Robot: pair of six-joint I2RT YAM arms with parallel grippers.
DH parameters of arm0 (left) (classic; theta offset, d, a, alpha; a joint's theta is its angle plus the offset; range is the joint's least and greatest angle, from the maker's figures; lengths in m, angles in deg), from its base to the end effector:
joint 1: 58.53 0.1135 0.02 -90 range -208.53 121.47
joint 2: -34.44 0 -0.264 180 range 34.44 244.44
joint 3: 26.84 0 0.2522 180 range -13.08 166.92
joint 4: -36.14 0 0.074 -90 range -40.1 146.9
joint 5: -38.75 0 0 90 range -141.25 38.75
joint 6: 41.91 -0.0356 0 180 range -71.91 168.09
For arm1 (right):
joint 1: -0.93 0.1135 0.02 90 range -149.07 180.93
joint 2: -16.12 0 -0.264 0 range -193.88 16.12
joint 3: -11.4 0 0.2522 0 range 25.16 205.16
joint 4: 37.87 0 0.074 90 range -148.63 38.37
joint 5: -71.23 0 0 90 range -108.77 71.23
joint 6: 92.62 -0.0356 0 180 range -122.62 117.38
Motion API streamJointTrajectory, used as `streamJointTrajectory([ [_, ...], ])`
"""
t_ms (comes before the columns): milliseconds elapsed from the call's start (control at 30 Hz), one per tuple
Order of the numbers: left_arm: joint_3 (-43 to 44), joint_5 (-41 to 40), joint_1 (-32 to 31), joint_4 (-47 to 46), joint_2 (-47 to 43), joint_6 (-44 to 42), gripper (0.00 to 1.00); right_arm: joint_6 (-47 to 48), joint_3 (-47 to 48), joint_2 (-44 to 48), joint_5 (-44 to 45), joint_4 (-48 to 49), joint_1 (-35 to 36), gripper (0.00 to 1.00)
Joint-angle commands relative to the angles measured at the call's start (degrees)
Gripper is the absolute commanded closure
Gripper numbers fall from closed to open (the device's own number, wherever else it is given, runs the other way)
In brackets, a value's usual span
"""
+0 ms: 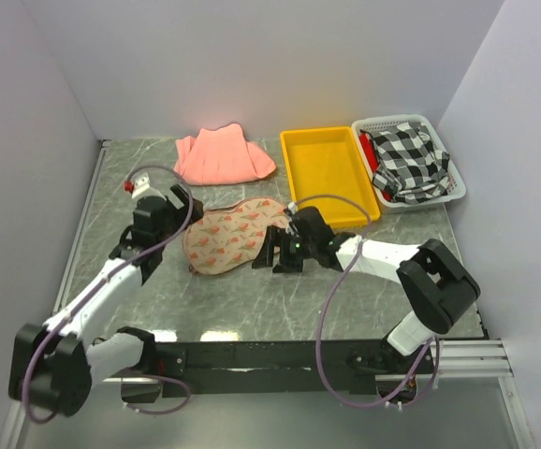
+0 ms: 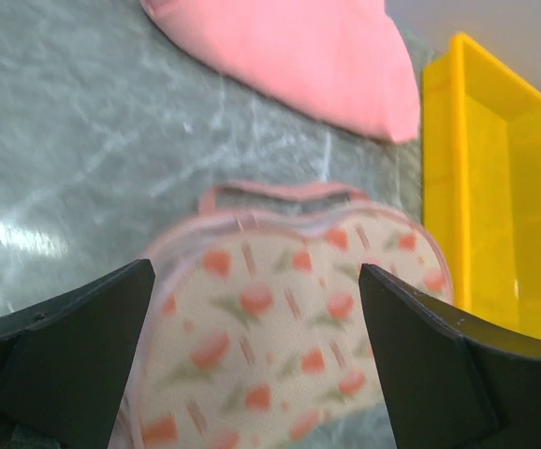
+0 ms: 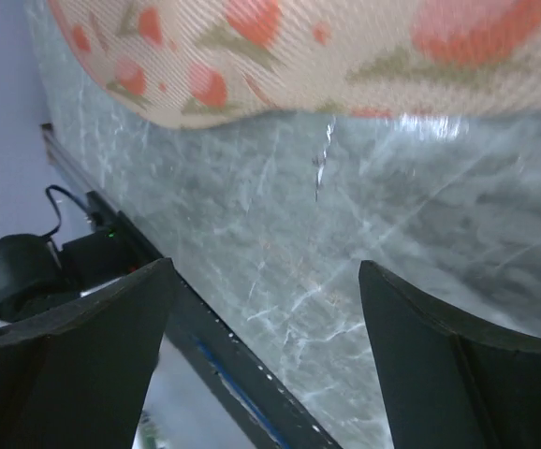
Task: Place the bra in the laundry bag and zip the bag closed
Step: Adjust the laundry bag at the center of the board.
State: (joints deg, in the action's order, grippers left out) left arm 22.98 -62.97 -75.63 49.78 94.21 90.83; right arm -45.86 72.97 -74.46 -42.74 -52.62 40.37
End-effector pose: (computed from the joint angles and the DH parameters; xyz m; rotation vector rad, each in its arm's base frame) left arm 0.2270 -0.0623 0.2545 -0.5748 1.9204 -0.4750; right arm 0.2381 0.2146 0.1815 -0.1474 2.5734 1.1331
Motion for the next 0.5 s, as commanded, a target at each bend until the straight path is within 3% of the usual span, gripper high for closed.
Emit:
streamJointTrajectory([
  [0, 5.16, 14.24, 8.57, -11.47, 9.12, -7.48, 0.03, -14.76, -7.03, 0.76, -4.52, 25.42, 2.21, 0.10],
  [133, 9.91, 17.60, 10.33, -11.99, 17.83, -10.13, 0.03, -18.71, -9.31, -1.17, -0.39, 31.74, 4.06, 0.10],
  [467, 14.23, 25.78, 12.62, -14.73, 32.42, -10.22, 0.02, -22.76, -5.54, -5.65, 10.87, 30.62, 6.70, 0.10],
])
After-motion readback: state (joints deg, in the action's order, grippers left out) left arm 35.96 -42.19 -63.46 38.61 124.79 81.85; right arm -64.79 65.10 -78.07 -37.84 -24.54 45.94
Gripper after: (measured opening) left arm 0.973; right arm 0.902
